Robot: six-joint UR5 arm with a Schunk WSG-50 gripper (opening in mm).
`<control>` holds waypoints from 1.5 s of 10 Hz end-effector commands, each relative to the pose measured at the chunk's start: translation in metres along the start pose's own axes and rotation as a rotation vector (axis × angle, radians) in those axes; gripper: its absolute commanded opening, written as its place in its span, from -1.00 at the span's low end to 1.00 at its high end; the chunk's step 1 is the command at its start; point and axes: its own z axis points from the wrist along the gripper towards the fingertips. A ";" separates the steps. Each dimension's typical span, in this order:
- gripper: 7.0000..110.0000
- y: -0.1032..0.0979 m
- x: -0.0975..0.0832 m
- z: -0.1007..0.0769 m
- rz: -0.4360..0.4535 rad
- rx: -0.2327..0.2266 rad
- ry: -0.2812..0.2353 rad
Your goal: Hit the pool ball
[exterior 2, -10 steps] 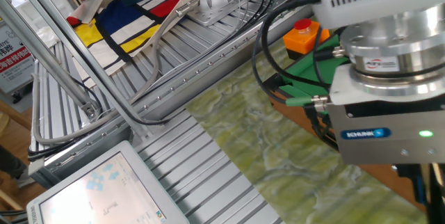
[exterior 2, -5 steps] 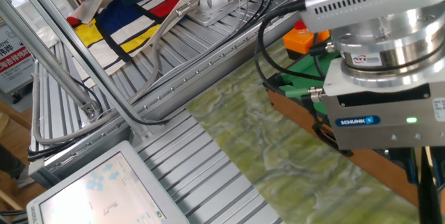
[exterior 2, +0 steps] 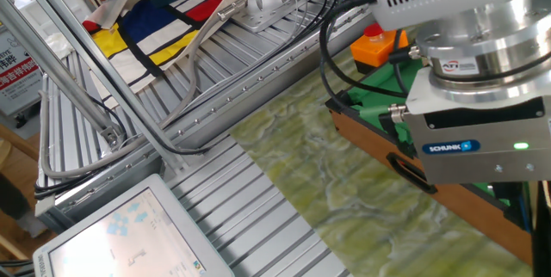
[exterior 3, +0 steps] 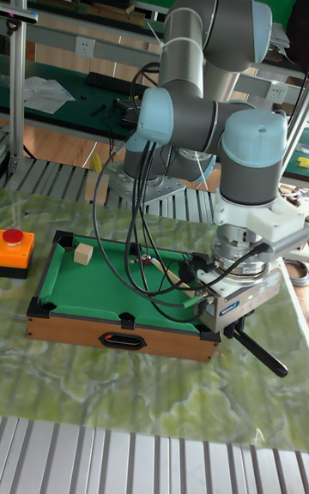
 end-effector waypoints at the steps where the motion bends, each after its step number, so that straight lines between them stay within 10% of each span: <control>1: -1.00 0.010 -0.012 -0.005 0.008 -0.028 -0.027; 5: -1.00 0.025 -0.015 -0.006 -0.066 -0.088 -0.046; 15: -1.00 0.015 0.004 0.007 -0.111 -0.050 -0.023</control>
